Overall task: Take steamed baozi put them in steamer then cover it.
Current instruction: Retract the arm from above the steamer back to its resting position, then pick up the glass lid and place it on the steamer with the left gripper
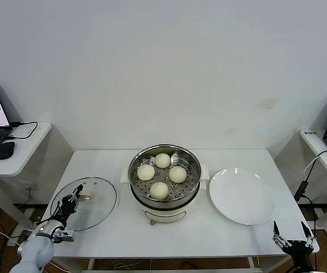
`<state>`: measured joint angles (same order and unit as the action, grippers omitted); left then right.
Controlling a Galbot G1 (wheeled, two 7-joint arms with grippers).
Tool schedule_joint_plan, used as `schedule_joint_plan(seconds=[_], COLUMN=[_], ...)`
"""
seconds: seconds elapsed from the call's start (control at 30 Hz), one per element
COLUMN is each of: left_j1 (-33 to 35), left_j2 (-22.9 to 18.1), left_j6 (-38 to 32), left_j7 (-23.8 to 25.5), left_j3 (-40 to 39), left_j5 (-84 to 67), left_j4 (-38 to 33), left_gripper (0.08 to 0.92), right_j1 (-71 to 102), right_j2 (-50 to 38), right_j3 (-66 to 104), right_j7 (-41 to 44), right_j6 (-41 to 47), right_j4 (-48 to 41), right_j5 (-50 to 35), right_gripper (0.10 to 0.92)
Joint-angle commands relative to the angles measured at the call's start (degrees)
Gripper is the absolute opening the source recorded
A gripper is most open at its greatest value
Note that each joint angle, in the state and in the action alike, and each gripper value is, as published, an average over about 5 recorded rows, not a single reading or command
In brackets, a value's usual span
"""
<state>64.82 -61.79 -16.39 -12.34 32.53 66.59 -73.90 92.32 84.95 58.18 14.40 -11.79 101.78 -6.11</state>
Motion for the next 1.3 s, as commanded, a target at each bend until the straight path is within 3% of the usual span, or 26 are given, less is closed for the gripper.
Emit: schedule_joint_plan(seconds=[0.03,0.4,0.63,0.87,0.97,1.1,1.3], left_j1=[9.00,16.28,11.18,2.00,-3.72,-10.76,-14.20], left_j2=[1.44,3.99,6.85,9.59,8.35,3.68,-5.12], left_j6=[13.78,29.41,35.66,42.97,45.78,48.34,48.99], left_j7=[2.90,14.30,18.19,19.30,20.78,23.71,27.72], left_j3=[3.09,3.80,-3.33,-18.87,-24.78,-30.33,-32.71], left_j5=[-6.89,-14.47,-17.48,-18.74,-17.20,-12.99,-1.93], left_j4=[-19.45,-42.77,-49.40,-49.43,-47.58,-44.09,-39.37], left_gripper=[0.146,0.146,0.146,0.146,0.146,0.146,0.146], right_j1=[0.59,2.47,1.79,0.64,-0.06,-0.82,-1.14], right_j2=[-0.37,-0.30,-0.26,1.36,2.08,2.62,3.19], right_j3=[-1.99,-5.25,-6.55,-9.32,-10.31,-11.23,-12.86], right_j7=[-0.17,-0.25,-0.99,-2.36,-2.97,-3.59,-4.23], right_j6=[-0.28,-0.83,-1.79,-2.61,-2.64,-2.82,-3.42], right_j4=[1.51,4.35,3.83,3.44,3.19,2.71,1.90], right_j5=[0.09,1.11,2.56,5.78,7.64,9.76,12.33], right_gripper=[0.823,0.823,0.823,0.823,0.822,0.823,0.823])
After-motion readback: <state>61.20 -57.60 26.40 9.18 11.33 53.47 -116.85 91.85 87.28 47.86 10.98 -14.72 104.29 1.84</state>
